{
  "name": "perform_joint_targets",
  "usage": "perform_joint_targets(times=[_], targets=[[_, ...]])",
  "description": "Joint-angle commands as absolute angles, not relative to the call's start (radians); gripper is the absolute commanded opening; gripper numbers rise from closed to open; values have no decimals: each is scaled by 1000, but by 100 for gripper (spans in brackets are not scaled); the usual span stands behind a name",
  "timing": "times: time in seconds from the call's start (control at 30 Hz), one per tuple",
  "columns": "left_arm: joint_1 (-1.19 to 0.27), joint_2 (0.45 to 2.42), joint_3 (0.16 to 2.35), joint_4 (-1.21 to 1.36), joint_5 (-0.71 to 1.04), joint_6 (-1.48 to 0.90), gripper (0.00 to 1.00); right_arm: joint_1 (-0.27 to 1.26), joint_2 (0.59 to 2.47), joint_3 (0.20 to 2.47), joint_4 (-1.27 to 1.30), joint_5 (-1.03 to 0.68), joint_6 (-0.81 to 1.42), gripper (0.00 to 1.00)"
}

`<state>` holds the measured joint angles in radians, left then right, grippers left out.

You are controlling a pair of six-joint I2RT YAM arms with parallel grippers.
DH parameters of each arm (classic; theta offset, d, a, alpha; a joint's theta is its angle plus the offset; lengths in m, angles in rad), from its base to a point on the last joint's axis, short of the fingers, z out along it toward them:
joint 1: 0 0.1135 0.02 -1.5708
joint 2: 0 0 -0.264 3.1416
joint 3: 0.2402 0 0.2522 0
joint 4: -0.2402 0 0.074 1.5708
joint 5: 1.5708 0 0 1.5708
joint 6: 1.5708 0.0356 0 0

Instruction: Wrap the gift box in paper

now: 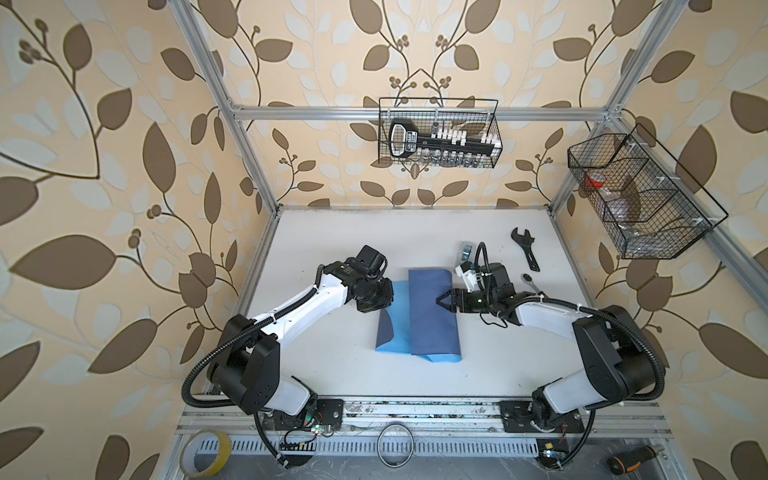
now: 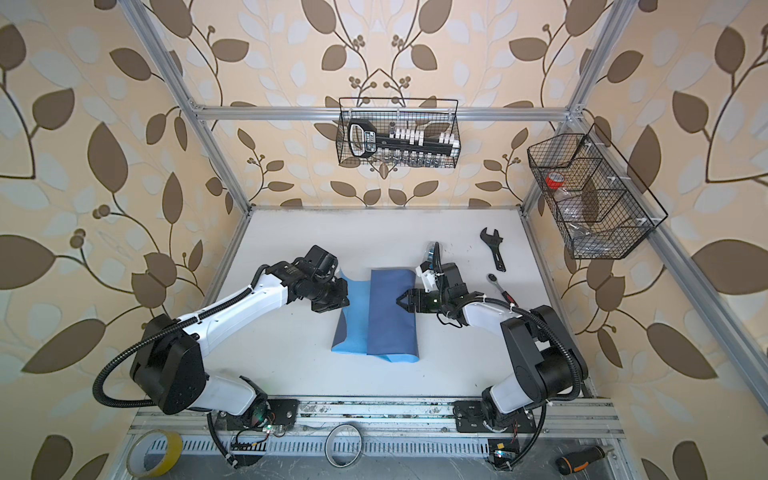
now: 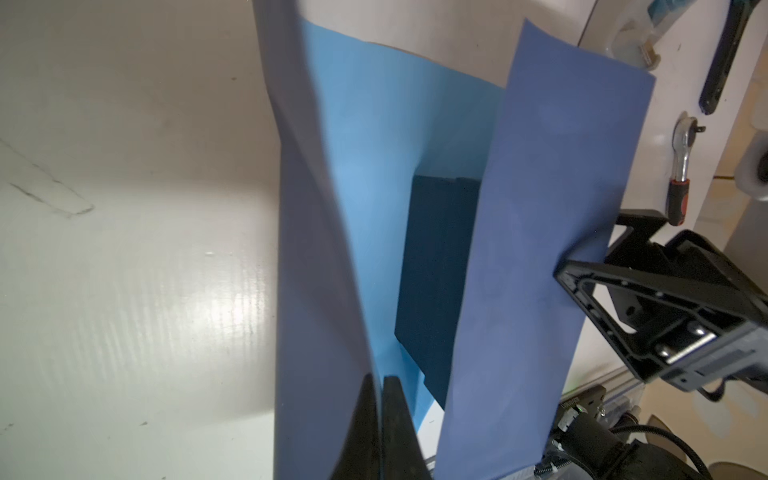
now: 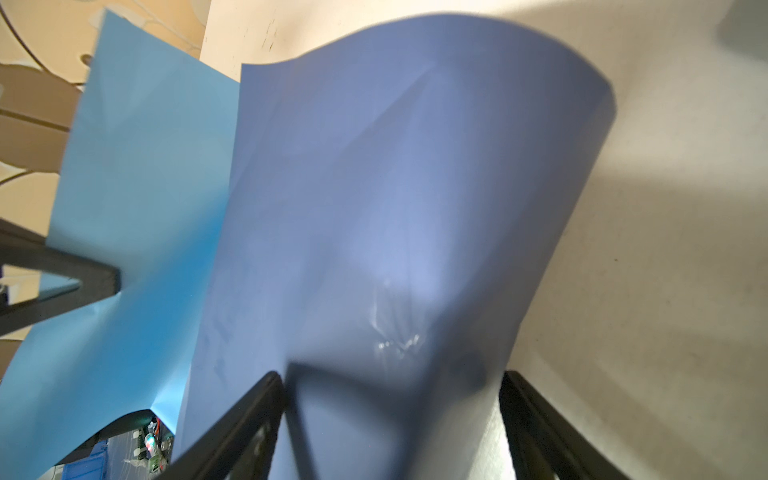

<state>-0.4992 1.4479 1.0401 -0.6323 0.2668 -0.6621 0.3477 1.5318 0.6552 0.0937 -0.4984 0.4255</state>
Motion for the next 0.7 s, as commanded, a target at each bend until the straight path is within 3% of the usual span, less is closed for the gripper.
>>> perform_joint_targets(times=[0.0,0.27,0.67], targets=[[-454,1419,991,-636,283,-608,0,364,1577,640,-17,-430,402,82],[-366,1434,899,-641,266,-537,0,364,1578,642,-16,-431,402,82],[-371,1494,988,-696,211,-475,0,365,1580,641,-15,-433,400,82]])
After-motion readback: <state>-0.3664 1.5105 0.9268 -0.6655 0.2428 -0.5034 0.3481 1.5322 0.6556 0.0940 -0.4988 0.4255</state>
